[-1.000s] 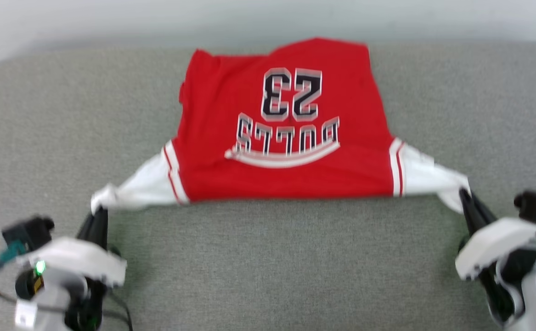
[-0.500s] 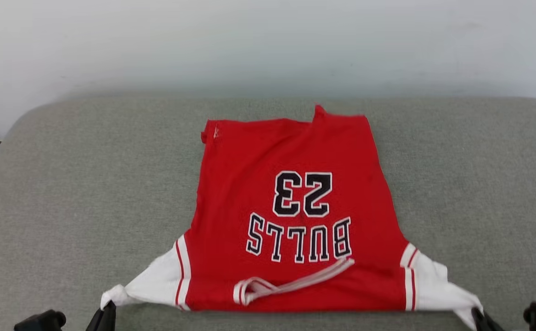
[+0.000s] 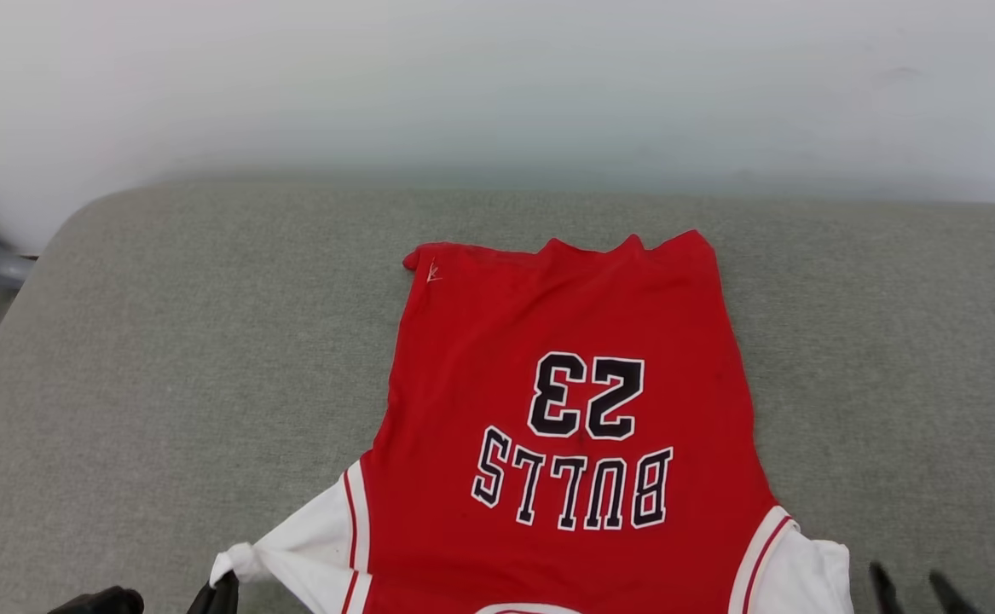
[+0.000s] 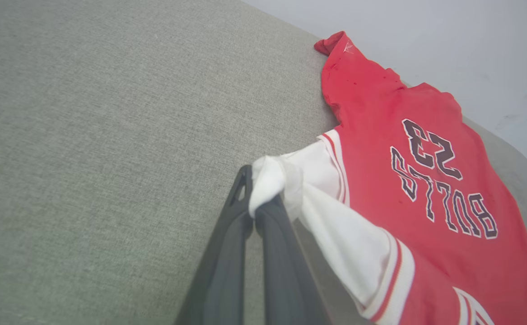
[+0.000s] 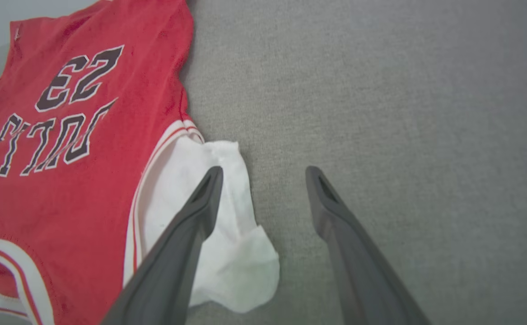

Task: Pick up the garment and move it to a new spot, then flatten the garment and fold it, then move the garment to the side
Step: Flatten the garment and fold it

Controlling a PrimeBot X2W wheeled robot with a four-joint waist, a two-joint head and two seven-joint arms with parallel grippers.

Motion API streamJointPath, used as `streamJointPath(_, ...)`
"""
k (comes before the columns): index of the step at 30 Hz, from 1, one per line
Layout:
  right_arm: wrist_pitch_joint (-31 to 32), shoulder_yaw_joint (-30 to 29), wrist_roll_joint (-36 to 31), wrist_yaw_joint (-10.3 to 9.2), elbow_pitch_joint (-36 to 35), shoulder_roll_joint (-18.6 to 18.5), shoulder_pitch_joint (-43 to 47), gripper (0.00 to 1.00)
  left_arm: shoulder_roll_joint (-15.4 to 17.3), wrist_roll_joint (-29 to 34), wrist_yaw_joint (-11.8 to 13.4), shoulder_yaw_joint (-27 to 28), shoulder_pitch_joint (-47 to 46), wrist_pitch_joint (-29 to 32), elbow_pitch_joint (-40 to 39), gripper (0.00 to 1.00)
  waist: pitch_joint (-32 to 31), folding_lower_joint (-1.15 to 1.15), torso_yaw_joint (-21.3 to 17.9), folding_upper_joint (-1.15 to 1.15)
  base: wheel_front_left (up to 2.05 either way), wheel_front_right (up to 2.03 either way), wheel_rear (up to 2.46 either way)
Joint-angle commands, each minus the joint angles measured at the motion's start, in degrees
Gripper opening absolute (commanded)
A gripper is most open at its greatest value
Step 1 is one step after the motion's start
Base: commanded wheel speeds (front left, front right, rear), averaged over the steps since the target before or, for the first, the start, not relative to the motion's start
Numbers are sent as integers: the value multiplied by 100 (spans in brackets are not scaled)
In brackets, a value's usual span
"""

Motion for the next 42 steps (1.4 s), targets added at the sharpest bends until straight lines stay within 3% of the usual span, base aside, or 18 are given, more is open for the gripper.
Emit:
streamJointPath(1, -228, -34, 31, -4, -35, 1, -255, 100, 27, 43, 47, -17, -122, 13, -92, 0, 78, 1, 80, 0, 0, 0, 0)
streamJointPath(6, -616, -150, -117, -4, 221, -2, -1220, 100, -31, 141, 103, -91, -335, 29, -255, 0, 334, 1, 253, 0, 0, 0, 0)
streamJointPath(14, -318, -258, -305, -4, 1432, -402, -3392, 100, -235, 308, -79, -330, -944, -92, -299, 0, 960, 1, 759, 0, 0, 0, 0)
streamJointPath(22, 1088, -48, -366, -4, 2932, -1034, -5365, 100, -505, 433, -389, -545, -1546, -261, -183, 0, 1595, 1, 1312, 0, 0, 0, 0)
streamJointPath(29, 2173, -188, -733, -4, 3894, -1293, -6535, 100, -717, 516, -657, -727, -1941, -359, -17, 0, 2079, 1, 1678, 0, 0, 0, 0)
streamJointPath(35, 2463, -328, -1085, -4, 4415, -1343, -6920, 100, -841, 501, -812, -770, -2110, -432, 127, 0, 2292, 1, 1818, 0, 0, 0, 0)
streamJointPath(40, 3534, -549, -1272, -3, 5237, -1146, -6635, 100, -904, 478, -909, -776, -2129, -473, 242, 0, 2360, 1, 1830, 0, 0, 0, 0)
streamJointPath(41, 3724, -618, -1294, -4, 5348, -1107, -6583, 91, -911, 484, -911, -768, -2135, -480, 257, 0, 2360, 1, 1830, 0, 0, 0, 0)
streamJointPath(42, 3847, -686, -1314, -6, 5402, -1069, -6554, 39, -914, 494, -921, -759, -2139, -486, 272, 0, 2358, 1, 1829, 0, 0, 0, 0)
